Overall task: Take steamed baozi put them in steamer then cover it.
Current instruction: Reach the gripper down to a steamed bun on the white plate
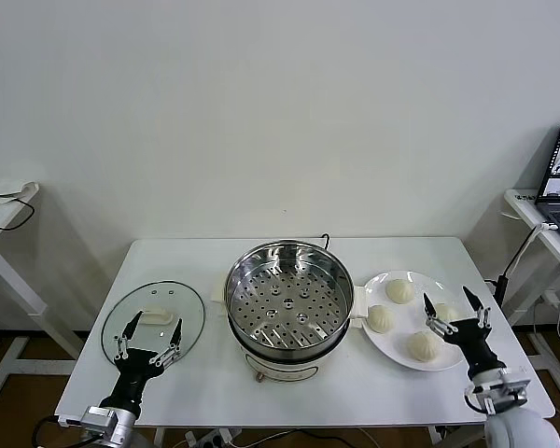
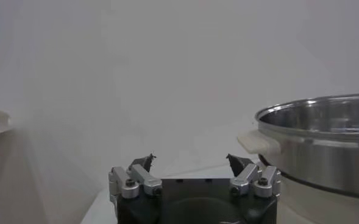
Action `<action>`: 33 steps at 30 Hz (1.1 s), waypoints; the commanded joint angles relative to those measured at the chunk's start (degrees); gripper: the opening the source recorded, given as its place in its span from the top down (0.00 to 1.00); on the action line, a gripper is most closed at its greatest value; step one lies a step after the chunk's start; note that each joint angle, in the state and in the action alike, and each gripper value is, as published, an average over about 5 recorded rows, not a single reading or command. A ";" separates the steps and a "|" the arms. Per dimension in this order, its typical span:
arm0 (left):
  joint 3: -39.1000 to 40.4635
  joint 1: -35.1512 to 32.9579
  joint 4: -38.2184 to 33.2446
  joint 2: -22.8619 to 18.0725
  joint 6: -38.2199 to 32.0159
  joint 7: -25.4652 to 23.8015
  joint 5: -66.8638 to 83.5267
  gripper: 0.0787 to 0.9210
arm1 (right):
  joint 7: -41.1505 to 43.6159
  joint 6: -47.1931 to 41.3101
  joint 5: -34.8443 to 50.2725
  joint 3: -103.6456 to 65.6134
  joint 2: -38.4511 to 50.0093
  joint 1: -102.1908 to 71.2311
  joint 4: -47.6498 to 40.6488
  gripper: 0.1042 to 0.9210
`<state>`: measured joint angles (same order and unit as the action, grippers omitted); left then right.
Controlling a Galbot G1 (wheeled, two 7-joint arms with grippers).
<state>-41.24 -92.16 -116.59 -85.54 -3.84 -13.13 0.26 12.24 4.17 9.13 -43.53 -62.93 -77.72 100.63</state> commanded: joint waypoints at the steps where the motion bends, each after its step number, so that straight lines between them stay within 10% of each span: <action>1: 0.21 -0.12 -0.78 0.07 -0.10 0.01 0.01 0.12 | 2.94 -6.92 -11.56 5.89 14.29 9.63 -3.82 0.12; 14: 0.84 -0.02 -0.22 0.01 -0.59 0.05 0.00 0.12 | 26.72 -9.88 -19.87 35.80 31.30 40.24 -20.24 0.12; 33: 0.71 0.95 1.07 -0.88 -0.47 0.26 -0.32 0.12 | 55.94 -7.21 -27.68 70.53 17.23 75.52 -44.41 0.12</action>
<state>-40.45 -91.32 -115.78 -86.39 -4.38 -12.82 0.13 56.66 -3.19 -14.88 13.05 -41.34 -16.11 66.16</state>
